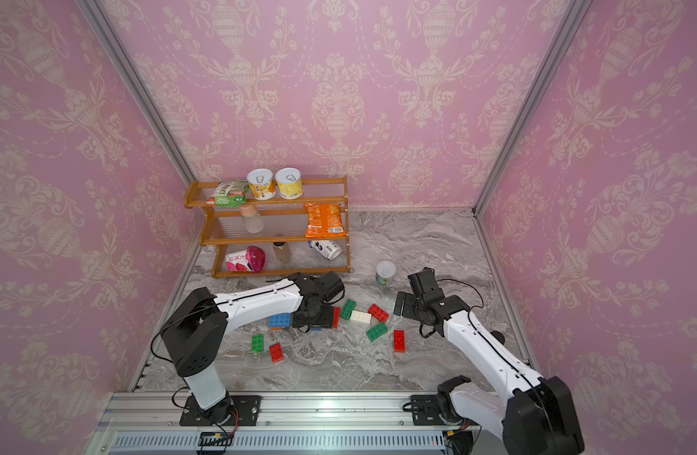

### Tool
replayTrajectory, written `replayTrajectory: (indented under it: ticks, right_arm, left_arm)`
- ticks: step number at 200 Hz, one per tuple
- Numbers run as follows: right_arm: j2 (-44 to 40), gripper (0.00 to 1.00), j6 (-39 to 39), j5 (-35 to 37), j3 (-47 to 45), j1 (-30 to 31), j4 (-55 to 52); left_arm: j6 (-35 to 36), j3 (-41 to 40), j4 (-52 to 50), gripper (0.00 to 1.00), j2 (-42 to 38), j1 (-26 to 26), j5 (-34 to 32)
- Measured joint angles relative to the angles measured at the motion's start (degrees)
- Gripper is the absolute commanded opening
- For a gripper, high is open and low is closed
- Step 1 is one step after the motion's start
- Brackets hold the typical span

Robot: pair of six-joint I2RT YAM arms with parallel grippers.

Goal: Assemble a rectangle with lego
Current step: Move the lego brick at the center of the board, then pick up the lego brick from the center of the board.

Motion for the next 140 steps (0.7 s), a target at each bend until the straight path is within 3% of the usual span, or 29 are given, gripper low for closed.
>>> replayTrajectory:
  ticks: [24, 82, 140]
  right_arm:
    - [-0.20, 1.00, 0.02, 1.16, 0.31, 1.18, -1.22]
    - [2.08, 1.00, 1.90, 4.79, 5.66, 11.06, -3.28]
    - [10.29, 1.00, 6.73, 5.20, 10.62, 21.84, -2.75]
  left_arm:
    - [0.98, 1.99, -0.79, 0.99, -4.55, 0.00, -1.09]
    - [0.46, 0.11, -0.79, 0.99, -17.90, 0.72, -12.57]
    - [-4.70, -15.65, 2.32, 0.99, -39.17, 6.62, -26.99]
